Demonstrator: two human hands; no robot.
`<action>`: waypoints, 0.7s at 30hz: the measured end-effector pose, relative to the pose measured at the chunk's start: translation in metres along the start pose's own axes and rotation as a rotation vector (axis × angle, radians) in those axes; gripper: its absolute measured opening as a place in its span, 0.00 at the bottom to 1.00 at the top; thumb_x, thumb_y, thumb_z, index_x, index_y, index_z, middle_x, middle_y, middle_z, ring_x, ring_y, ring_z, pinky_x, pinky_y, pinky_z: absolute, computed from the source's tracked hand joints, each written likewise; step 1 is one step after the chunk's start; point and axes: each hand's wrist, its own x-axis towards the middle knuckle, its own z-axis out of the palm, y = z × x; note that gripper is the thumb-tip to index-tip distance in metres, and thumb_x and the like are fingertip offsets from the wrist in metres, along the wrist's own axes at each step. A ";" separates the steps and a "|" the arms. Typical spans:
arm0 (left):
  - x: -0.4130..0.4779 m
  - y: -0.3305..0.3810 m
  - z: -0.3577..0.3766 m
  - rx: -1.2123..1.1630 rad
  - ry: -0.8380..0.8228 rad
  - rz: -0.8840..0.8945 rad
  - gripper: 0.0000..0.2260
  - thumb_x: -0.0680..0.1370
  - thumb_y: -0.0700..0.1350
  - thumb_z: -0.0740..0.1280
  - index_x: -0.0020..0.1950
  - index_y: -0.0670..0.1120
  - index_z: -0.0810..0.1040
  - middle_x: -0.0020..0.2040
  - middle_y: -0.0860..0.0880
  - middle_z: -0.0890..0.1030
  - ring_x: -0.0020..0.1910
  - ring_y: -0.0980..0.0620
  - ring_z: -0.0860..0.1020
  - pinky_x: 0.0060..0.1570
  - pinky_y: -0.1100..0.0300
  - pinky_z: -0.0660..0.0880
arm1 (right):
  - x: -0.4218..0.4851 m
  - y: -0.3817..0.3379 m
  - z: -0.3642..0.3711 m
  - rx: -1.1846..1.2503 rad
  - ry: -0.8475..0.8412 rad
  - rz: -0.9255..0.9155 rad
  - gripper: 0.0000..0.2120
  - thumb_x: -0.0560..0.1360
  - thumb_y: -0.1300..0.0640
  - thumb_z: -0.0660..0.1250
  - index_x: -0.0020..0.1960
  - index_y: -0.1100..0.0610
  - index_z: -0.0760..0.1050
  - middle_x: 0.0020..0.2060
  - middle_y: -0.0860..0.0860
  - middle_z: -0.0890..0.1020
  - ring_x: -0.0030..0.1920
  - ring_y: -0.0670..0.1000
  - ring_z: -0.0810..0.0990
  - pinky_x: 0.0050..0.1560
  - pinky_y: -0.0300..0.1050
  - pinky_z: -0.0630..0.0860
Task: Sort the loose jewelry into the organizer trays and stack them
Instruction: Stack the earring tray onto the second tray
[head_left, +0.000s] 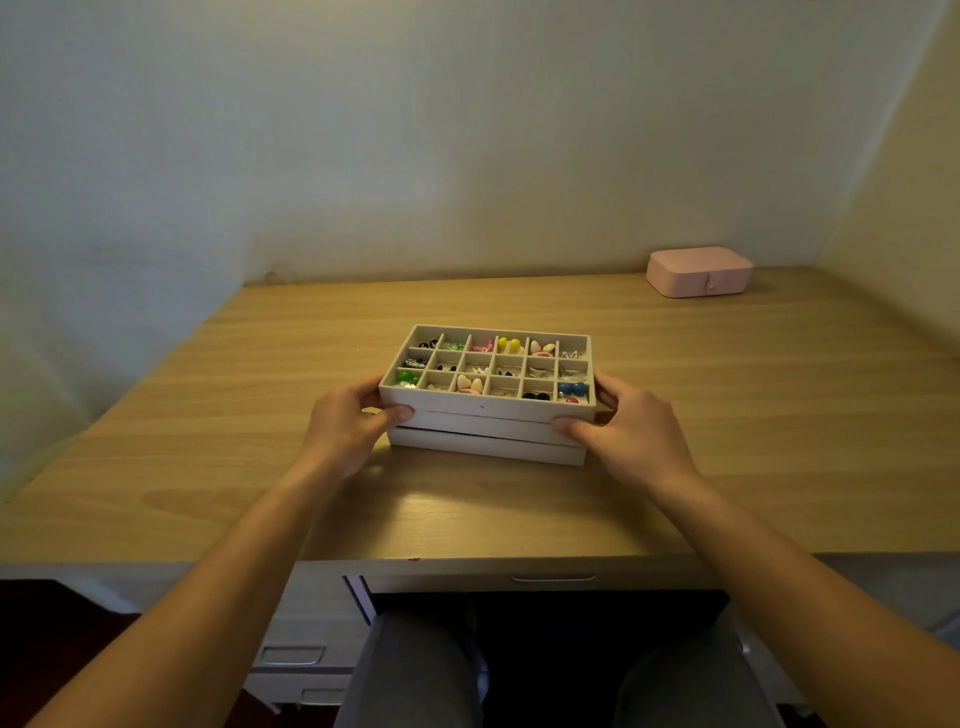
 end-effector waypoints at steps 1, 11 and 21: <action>-0.001 0.000 0.001 -0.001 0.009 0.001 0.21 0.73 0.40 0.77 0.65 0.47 0.81 0.50 0.52 0.85 0.53 0.51 0.82 0.56 0.50 0.77 | 0.000 0.000 0.000 0.007 0.004 0.001 0.30 0.71 0.47 0.78 0.71 0.50 0.75 0.61 0.46 0.83 0.57 0.46 0.80 0.55 0.46 0.81; -0.007 -0.002 0.005 0.019 -0.122 -0.104 0.25 0.69 0.40 0.80 0.64 0.49 0.77 0.52 0.55 0.81 0.54 0.53 0.80 0.47 0.67 0.74 | 0.001 0.010 0.004 0.075 -0.037 0.066 0.41 0.68 0.53 0.82 0.76 0.52 0.68 0.67 0.48 0.79 0.59 0.43 0.74 0.53 0.36 0.75; -0.016 -0.003 0.008 0.097 -0.044 -0.056 0.26 0.71 0.41 0.79 0.67 0.43 0.77 0.55 0.52 0.80 0.54 0.52 0.79 0.52 0.62 0.76 | 0.000 0.018 0.010 0.155 -0.022 0.091 0.40 0.66 0.56 0.82 0.75 0.53 0.71 0.65 0.49 0.81 0.60 0.45 0.79 0.60 0.41 0.78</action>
